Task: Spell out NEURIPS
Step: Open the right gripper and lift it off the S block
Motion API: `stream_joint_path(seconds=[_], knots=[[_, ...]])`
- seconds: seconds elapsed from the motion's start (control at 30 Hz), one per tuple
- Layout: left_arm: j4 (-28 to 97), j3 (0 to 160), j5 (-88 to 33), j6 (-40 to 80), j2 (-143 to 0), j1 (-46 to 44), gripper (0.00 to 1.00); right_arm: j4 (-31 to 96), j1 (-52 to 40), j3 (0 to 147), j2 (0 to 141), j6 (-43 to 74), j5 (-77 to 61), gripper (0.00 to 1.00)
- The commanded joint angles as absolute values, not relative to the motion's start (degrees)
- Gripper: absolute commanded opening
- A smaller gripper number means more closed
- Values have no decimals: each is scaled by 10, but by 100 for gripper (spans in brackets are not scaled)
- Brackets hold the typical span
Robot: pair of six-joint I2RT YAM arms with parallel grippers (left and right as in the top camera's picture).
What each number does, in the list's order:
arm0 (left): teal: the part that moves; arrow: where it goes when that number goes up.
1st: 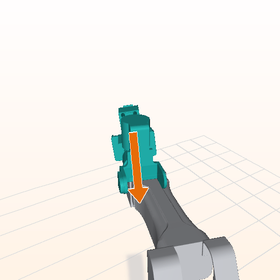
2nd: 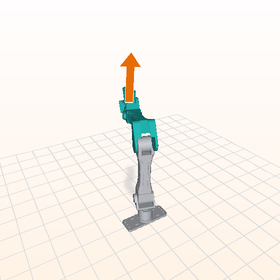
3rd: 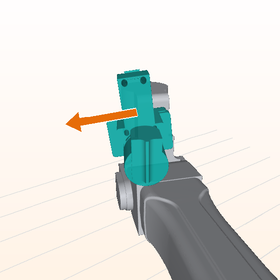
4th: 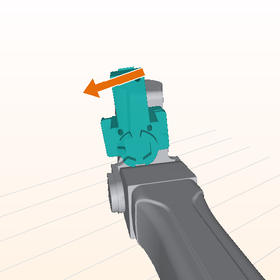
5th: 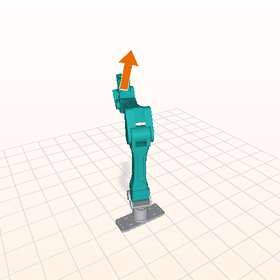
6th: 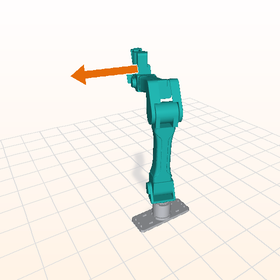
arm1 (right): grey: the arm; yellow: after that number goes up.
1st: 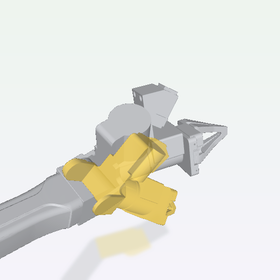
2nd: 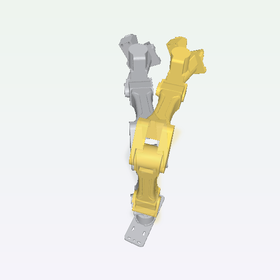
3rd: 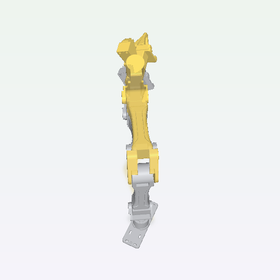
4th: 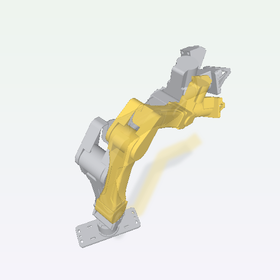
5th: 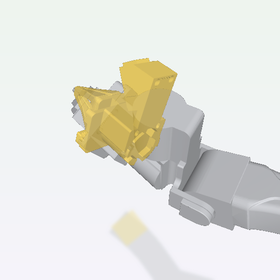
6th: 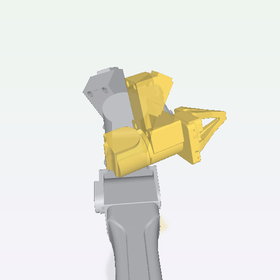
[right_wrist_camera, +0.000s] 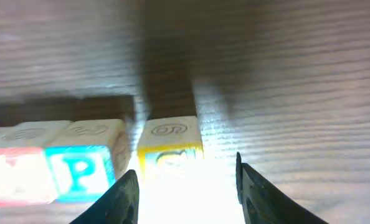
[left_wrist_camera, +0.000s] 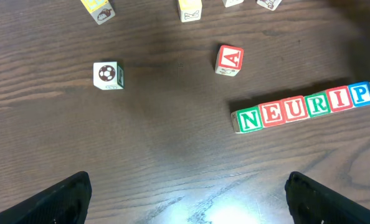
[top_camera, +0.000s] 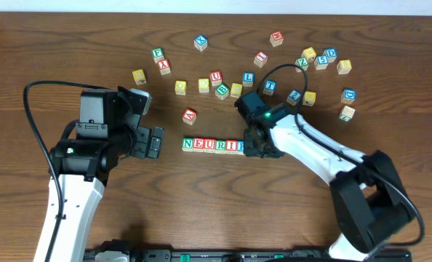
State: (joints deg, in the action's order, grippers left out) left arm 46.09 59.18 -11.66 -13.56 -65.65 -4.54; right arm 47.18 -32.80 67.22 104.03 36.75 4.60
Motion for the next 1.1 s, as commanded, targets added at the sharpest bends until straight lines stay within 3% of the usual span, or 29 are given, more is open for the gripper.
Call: stream_joint_path(seconds=[0.0, 0.17, 0.2, 0.27, 0.3, 0.37, 0.6, 0.8, 1.07], knots=[[460, 606, -111, -139, -656, -43, 98, 476, -323, 669, 989, 372, 61, 50], [460, 606, -111, -139, -656, -43, 98, 491, -321, 669, 948, 373, 85, 48], [460, 606, -111, -139, -656, -43, 98, 497, -320, 669, 943, 373, 99, 43], [460, 606, -111, -139, -656, -43, 98, 513, -314, 669, 940, 388, 128, 23], [460, 606, -111, -139, -656, -43, 98, 526, -307, 669, 940, 394, 142, 7], [460, 606, -111, -139, -656, -43, 98, 533, -298, 669, 943, 397, 142, 1], [460, 606, -111, -139, -656, -43, 98, 531, -291, 667, 948, 398, 142, 9], [460, 606, -111, -139, -656, -43, 98, 501, -292, 643, 969, 403, 126, 4], [460, 606, -111, -139, -656, -43, 98, 465, -293, 620, 971, 408, 114, 8]])
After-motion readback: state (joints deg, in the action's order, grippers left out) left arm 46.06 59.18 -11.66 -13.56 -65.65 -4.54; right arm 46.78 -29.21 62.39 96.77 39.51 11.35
